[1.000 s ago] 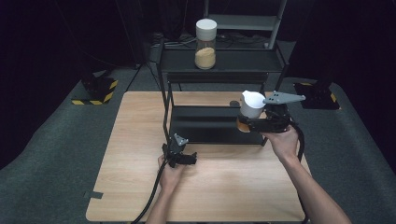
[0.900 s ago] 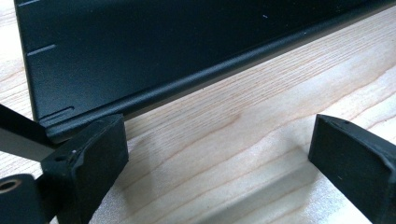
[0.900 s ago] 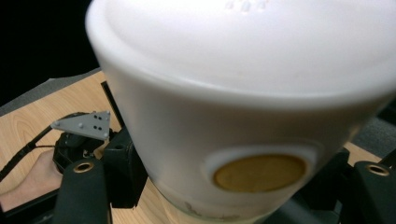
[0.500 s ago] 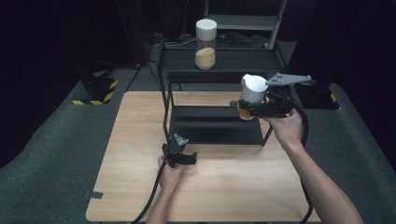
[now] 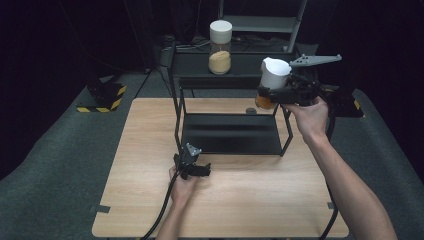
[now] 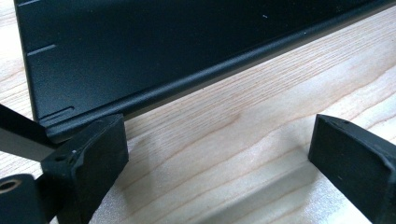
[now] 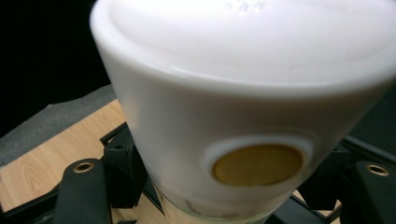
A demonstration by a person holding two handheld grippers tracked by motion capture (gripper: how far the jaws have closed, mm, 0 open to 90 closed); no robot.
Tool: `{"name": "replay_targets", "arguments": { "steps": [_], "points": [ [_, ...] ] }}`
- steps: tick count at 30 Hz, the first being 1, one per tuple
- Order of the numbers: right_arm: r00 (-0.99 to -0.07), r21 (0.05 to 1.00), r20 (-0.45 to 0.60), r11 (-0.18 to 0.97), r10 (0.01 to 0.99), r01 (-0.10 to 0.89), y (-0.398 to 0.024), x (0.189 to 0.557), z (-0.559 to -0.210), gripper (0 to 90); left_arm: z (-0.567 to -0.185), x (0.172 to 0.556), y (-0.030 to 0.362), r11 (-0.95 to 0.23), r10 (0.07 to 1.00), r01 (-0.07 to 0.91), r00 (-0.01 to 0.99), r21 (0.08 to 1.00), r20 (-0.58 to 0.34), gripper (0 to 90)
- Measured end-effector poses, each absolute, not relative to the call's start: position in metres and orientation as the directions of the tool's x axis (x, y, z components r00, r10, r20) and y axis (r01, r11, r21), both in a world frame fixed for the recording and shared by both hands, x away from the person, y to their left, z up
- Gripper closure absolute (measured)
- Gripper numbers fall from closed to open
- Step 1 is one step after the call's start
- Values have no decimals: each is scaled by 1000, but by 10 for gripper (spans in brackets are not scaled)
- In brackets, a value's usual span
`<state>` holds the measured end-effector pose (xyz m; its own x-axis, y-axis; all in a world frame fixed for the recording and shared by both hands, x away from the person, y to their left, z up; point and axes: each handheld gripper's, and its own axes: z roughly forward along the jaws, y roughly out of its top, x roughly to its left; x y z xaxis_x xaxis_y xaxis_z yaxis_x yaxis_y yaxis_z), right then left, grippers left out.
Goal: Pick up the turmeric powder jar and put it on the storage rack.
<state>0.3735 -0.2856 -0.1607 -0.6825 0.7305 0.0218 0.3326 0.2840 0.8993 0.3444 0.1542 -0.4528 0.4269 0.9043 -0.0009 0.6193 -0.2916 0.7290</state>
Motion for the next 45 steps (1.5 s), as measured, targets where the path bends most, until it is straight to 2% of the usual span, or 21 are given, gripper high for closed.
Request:
{"name": "replay_targets", "arguments": {
  "steps": [17,35,45],
  "points": [
    [-640,899,14,271,769,345,-264,392,-107,302,-453,344,154,-290,905,619,425,730,-1,47],
    [-508,876,1,244,861,417,-214,436,-105,302,-453,344,154,-288,905,619,426,730,-4,47],
    [-450,866,10,218,893,451,-202,454,-112,302,-453,344,154,-287,905,620,426,730,-5,47]
  ]
}}
